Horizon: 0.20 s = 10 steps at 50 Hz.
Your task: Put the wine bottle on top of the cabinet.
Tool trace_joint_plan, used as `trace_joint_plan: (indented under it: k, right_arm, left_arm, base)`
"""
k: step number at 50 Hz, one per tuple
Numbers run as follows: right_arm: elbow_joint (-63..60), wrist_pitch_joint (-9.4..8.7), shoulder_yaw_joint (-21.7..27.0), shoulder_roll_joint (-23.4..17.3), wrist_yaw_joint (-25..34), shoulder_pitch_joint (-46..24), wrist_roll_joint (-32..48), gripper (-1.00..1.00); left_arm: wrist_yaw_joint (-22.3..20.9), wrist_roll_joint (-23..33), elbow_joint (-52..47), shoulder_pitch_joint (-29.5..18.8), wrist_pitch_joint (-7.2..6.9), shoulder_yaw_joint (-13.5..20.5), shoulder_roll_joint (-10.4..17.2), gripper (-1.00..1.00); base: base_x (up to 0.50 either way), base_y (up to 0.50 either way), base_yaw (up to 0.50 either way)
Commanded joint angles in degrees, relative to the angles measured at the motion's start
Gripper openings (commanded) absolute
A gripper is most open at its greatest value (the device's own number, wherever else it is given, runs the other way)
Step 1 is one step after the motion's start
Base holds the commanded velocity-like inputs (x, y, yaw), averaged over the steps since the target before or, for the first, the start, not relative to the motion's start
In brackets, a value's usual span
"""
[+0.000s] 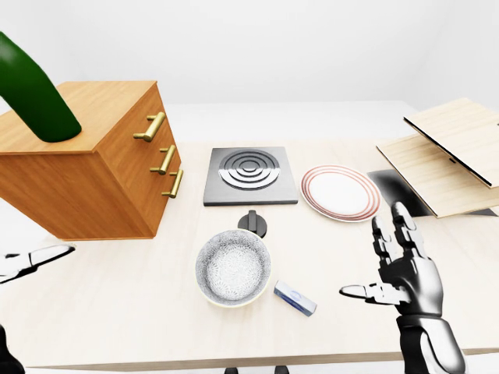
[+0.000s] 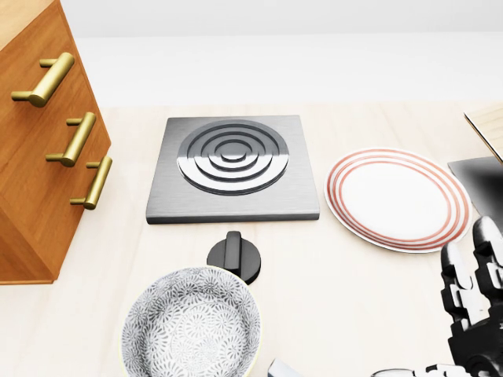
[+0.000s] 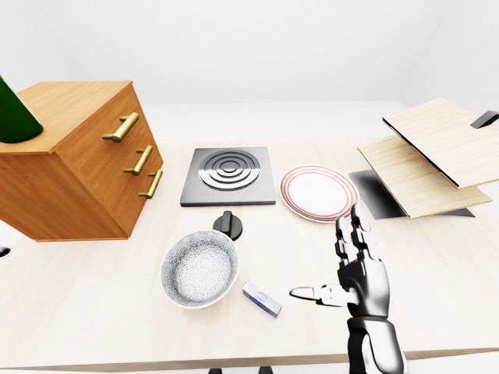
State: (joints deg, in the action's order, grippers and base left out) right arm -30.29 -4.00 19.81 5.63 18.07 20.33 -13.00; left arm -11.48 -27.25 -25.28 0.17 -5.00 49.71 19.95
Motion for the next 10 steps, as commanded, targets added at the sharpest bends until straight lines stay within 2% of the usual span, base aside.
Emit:
trace_joint_plan:
  k: [1, 3, 10]
  right_arm:
    - [3.4, 2.77, -2.2, 0.0, 0.5, 1.0, 0.6, 1.0]
    - [3.8, 4.05, -3.2, 0.1, 0.8, 1.7, 1.2, 1.0]
    - [4.1, 6.88, -6.6, 0.1, 0.8, 3.8, 3.1, 1.0]
  left_arm:
    - [-11.5, 16.2, -15.0, 15.2, 0.0, -10.4, -23.1, 1.0]
    - [-12.6, 19.6, -12.2, 16.9, 0.0, -13.9, -25.4, 1.0]
    - [-13.6, 23.6, -7.4, 20.7, 0.0, -19.7, -28.5, 1.0]
  base:
    - [0.0, 0.0, 0.0]
    - [0.0, 0.0, 0.0]
    - [0.0, 0.0, 0.0]
